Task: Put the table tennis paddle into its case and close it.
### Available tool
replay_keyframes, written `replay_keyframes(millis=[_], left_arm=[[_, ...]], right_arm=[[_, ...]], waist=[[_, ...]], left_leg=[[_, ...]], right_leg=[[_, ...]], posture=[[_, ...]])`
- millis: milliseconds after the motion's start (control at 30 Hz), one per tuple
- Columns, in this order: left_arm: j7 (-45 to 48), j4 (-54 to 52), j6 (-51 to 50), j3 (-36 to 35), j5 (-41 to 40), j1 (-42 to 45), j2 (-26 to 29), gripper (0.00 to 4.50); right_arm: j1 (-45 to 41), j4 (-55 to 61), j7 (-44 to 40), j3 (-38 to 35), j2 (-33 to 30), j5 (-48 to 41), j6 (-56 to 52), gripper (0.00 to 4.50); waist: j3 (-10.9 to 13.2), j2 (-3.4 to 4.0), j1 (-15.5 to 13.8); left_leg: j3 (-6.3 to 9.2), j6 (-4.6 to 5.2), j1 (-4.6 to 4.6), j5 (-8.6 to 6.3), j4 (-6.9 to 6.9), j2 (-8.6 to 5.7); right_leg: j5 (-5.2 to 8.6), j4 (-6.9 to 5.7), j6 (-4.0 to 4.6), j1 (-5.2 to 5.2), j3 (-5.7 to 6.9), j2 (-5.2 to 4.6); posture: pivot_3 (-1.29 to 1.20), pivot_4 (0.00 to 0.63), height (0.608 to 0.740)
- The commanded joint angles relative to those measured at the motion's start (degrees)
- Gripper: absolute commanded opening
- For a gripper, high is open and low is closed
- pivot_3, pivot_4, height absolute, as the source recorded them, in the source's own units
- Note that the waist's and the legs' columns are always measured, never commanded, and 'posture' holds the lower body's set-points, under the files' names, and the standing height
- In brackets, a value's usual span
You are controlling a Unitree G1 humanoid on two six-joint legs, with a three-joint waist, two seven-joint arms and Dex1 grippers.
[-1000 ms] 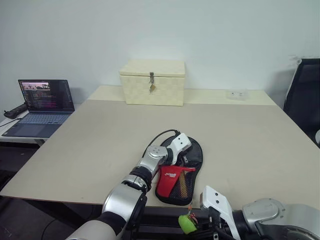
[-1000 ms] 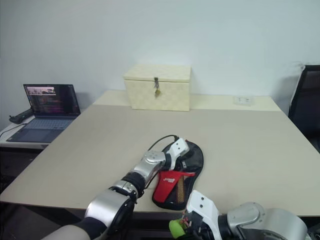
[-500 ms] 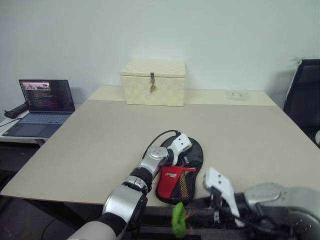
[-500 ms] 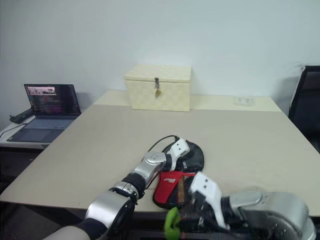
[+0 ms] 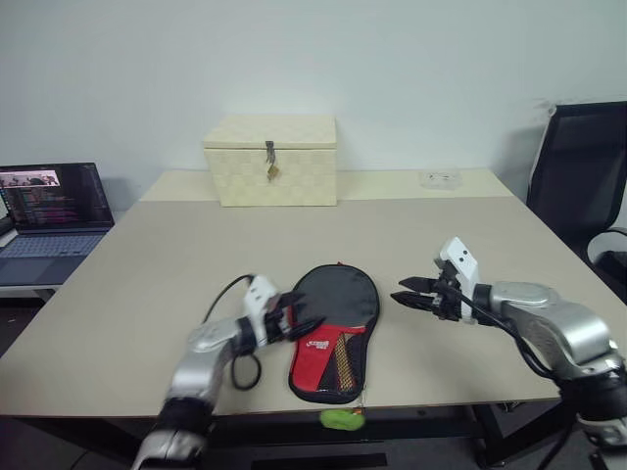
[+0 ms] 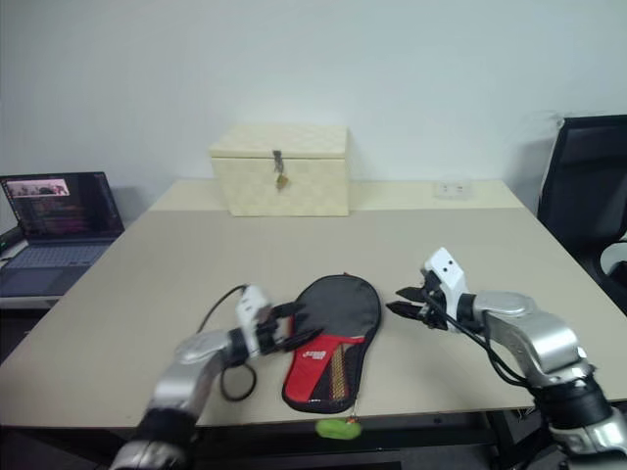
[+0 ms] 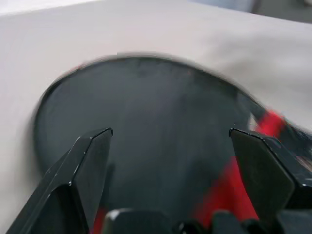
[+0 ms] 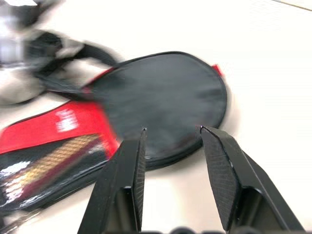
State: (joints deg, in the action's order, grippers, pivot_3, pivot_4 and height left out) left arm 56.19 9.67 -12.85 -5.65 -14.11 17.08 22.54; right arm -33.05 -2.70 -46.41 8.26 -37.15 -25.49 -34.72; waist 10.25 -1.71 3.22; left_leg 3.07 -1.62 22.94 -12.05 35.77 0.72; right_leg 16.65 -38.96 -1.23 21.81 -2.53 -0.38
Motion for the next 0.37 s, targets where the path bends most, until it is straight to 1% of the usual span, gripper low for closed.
replay_keyframes(millis=[33,100,167,267,367], left_arm=[[-3.35,-12.32,-5.96,-3.99,-4.24,-2.47,3.4,4.21],[-3.63,-14.52,-7.6,-5.92,-5.16,-3.26,6.79,4.21],[-3.95,-14.46,-8.23,-7.19,-5.84,-2.54,9.45,4.21],[-2.94,-11.73,-7.72,-9.02,-6.17,-1.81,13.33,4.21],[-2.97,-10.11,-7.18,-9.26,-5.58,-0.68,15.84,4.21]], right_arm=[[-3.62,-8.65,-5.69,-0.65,-1.9,4.96,9.38,1.95],[-5.39,-13.28,-8.28,-1.22,-3.03,6.65,12.15,1.95],[-6.23,-15.07,-10.32,-2.1,-3.85,7.01,13.14,1.95],[-5.57,-13.84,-11.08,-2.83,-4.71,7.4,12.69,1.95],[-4.6,-12.28,-12.37,-3.01,-6.6,8.42,12.22,1.95]], waist=[[0.33,0.15,-1.29],[0.51,0.22,-1.79],[0.53,0.25,-1.87],[0.53,0.26,-1.62],[0.55,0.28,-1.52]], left_leg=[[0.03,0.0,0.07,0.0,0.06,-0.08],[0.01,-0.01,0.14,0.01,0.19,-0.15],[-0.01,-0.01,0.13,0.01,0.2,-0.17],[-0.03,-0.01,0.11,0.0,0.14,-0.15],[-0.04,-0.01,0.11,0.0,0.04,-0.13]], right_leg=[[0.0,0.0,0.0,-0.03,0.03,-0.03],[0.0,0.01,-0.01,-0.03,0.09,-0.03],[0.01,0.03,-0.01,-0.05,0.14,-0.03],[0.0,0.09,-0.01,-0.04,0.15,-0.06],[0.0,0.09,0.01,0.03,0.11,-0.15]], posture=[[0.0,0.15,0.74],[0.0,0.15,0.74],[0.0,0.15,0.74],[0.0,0.15,0.74],[0.0,0.15,0.74]])
